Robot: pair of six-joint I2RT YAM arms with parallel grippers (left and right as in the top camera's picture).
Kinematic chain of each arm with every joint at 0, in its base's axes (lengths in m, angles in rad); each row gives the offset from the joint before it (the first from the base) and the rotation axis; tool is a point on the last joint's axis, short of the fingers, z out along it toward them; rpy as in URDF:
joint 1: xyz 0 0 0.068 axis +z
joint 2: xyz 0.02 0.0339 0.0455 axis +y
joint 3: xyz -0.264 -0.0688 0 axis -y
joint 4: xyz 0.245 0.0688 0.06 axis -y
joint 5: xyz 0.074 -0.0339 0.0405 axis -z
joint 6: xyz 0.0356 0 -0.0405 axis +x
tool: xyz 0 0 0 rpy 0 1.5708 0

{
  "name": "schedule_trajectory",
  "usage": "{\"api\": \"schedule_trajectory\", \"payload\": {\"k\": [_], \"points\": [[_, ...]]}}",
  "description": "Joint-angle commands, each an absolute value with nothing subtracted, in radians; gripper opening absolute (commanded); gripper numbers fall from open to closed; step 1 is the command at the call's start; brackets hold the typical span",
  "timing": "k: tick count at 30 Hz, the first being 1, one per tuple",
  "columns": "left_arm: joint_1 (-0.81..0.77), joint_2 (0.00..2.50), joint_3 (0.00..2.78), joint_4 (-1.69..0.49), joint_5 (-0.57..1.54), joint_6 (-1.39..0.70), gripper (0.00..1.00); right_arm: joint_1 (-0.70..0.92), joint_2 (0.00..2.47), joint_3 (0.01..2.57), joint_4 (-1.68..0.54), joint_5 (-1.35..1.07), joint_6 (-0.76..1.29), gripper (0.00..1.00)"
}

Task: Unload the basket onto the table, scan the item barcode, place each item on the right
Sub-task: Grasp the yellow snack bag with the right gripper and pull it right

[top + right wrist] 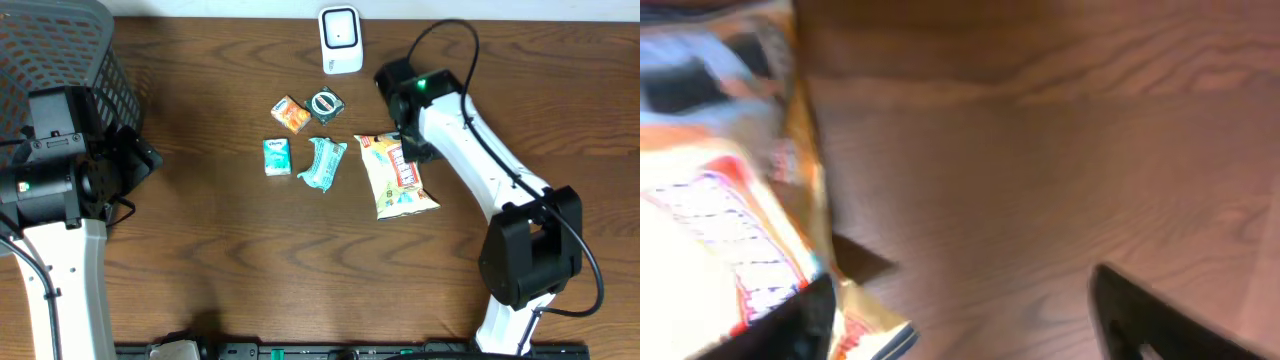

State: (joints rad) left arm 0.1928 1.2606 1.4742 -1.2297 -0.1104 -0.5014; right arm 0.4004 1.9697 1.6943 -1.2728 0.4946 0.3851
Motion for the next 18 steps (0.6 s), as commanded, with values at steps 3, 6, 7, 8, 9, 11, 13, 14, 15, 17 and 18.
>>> {"api": "schedule_trajectory", "payload": {"k": [3, 6, 7, 8, 9, 11, 13, 14, 15, 17, 18], "points": [[0.196, 1.261, 1.477, -1.23, -0.113, -0.511, 0.98, 0.41, 1.969, 1.71, -1.252, 0.26, 0.391, 0.79], [0.196, 1.261, 1.477, -1.23, -0.113, -0.511, 0.98, 0.415, 1.97, 1.685, -1.222, 0.218, 0.392, 0.64], [0.196, 1.261, 1.477, -1.23, -0.113, -0.511, 0.98, 0.415, 1.97, 1.673, -1.208, 0.218, 0.392, 0.54], [0.196, 1.261, 1.477, -1.23, -0.113, -0.511, 0.98, 0.415, 1.97, 1.659, -1.192, 0.218, 0.392, 0.47], [0.196, 1.261, 1.477, -1.23, -0.113, -0.511, 0.98, 0.414, 1.97, 1.644, -1.172, 0.218, 0.392, 0.36], [0.196, 1.261, 1.477, -1.23, -0.113, -0.511, 0.98, 0.413, 1.97, 1.612, -1.136, 0.218, 0.392, 0.16], [0.196, 1.261, 1.477, -1.23, -0.113, -0.511, 0.98, 0.412, 1.97, 1.569, -1.094, 0.217, 0.392, 0.04], [0.196, 1.261, 1.477, -1.23, -0.113, -0.511, 0.98, 0.412, 1.97, 1.547, -1.075, 0.217, 0.392, 0.02], [0.196, 1.261, 1.477, -1.23, -0.113, -0.511, 0.98, 0.412, 1.97, 1.523, -1.053, 0.217, 0.392, 0.01], [0.196, 1.261, 1.477, -1.23, -0.113, -0.511, 0.97, 0.412, 1.971, 1.458, -0.988, 0.213, 0.392, 0.01], [0.196, 1.261, 1.477, -1.23, -0.113, -0.511, 0.98, 0.412, 1.971, 1.427, -0.957, 0.204, 0.392, 0.01]]}}
